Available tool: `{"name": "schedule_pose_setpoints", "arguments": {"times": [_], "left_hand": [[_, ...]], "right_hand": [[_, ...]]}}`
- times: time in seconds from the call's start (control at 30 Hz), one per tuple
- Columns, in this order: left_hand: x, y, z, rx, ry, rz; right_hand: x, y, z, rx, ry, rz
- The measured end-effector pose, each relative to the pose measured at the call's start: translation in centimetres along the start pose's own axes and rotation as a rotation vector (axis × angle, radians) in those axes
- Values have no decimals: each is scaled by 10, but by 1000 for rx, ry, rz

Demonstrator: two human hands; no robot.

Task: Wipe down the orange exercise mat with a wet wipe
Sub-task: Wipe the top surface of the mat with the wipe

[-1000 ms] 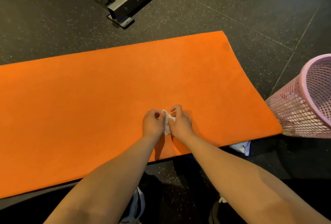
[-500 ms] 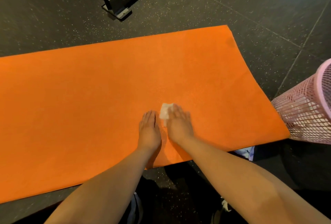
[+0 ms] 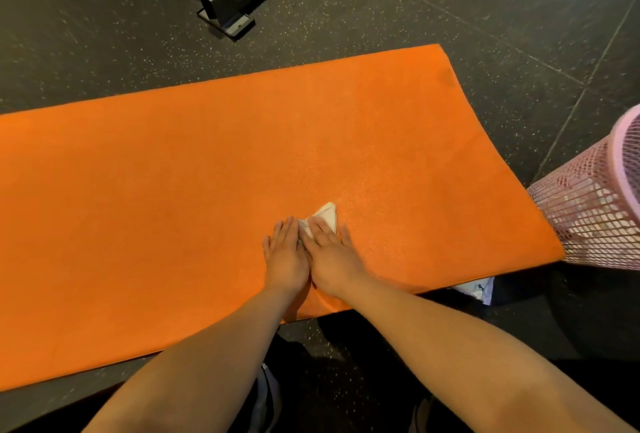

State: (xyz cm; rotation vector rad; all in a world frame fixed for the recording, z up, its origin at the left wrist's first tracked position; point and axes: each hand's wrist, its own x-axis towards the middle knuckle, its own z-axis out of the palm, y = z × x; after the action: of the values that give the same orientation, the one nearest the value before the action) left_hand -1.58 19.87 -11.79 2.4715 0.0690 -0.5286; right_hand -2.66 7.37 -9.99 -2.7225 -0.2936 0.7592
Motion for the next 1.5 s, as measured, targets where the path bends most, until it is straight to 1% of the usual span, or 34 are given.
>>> {"name": "schedule_pose_setpoints", "arguments": {"times": [0.03, 0.07, 0.1, 0.2, 0.27, 0.3, 0.37, 0.43, 0.5, 0.53, 0.57, 0.63, 0.67, 0.7, 0.77, 0.83, 0.93, 1.0, 1.03, 1.13, 1.17, 1.2, 1.23, 1.3, 1.37, 1.4, 1.43, 1.5], "left_hand": [[-2, -1, 0, -5, 10, -2], [-4, -1, 0, 11, 17, -1], [-7, -2, 1, 46, 25, 2], [-19, 0, 4, 190, 62, -18], [-27, 4, 4, 237, 106, -82], [-30, 7, 3, 239, 121, -121], [-32, 9, 2, 224, 119, -162], [-33, 5, 0, 237, 73, -139], [-38, -1, -2, 282, 25, -91], [-41, -4, -4, 297, 10, -73], [-44, -7, -6, 311, -1, -55], [-51, -10, -8, 325, -10, -18], [-55, -11, -9, 313, -2, -8], [-59, -12, -9, 301, 15, -11], [-68, -12, -8, 311, 47, -61], [-79, -11, -6, 327, 26, -114], [-89, -11, -7, 311, -23, -104], [-92, -12, -12, 293, -40, -87], [-94, -12, -13, 292, -51, -78], [-102, -15, -15, 299, -81, -36], [-103, -17, -14, 292, -91, -22], [-104, -19, -14, 289, -104, -9], [-104, -21, -15, 291, -122, 4], [-105, -25, -14, 295, -167, 31], [-106, -26, -16, 296, -198, 57], [-106, -27, -18, 309, -208, 68], [-107, -28, -20, 333, -220, 80], [-106, -30, -24, 381, -243, 102]], "right_hand": [[1, 5, -1, -37, -9, -35], [5, 13, -3, -85, -6, -30], [10, 23, -7, -113, 4, 18], [18, 47, -22, -87, 41, 250], [16, 37, -22, -40, 45, 296], [13, 27, -18, -14, 33, 263], [3, 4, -5, 32, -4, 95], [-8, -1, 3, 52, -52, -79], [-7, 12, 1, -8, -83, -151], [-5, 18, -2, -48, -84, -122], [-3, 22, -5, -61, -69, -38], [-1, 23, -9, -9, -22, 193], [-3, 17, -9, 24, -10, 255], [-8, 8, -6, 40, -3, 262], [-25, -13, 6, 37, -13, 157], [-47, -26, 17, 29, -36, 11], [-61, -16, 18, 24, -54, -118], [-59, 0, 12, -57, -82, -154], [-57, 7, 9, -85, -87, -110], [-57, 11, 4, -47, -43, 201], [-58, 4, 5, -13, -35, 261], [-61, -7, 8, 20, -37, 272], [-66, -19, 11, 40, -41, 240], [-78, -35, 20, 28, -58, 107], [-83, -29, 21, 2, -76, 15], [-82, -21, 18, -19, -85, 7], [-80, -14, 14, -40, -93, 36], [-79, -4, 7, -34, -92, 183]]}}
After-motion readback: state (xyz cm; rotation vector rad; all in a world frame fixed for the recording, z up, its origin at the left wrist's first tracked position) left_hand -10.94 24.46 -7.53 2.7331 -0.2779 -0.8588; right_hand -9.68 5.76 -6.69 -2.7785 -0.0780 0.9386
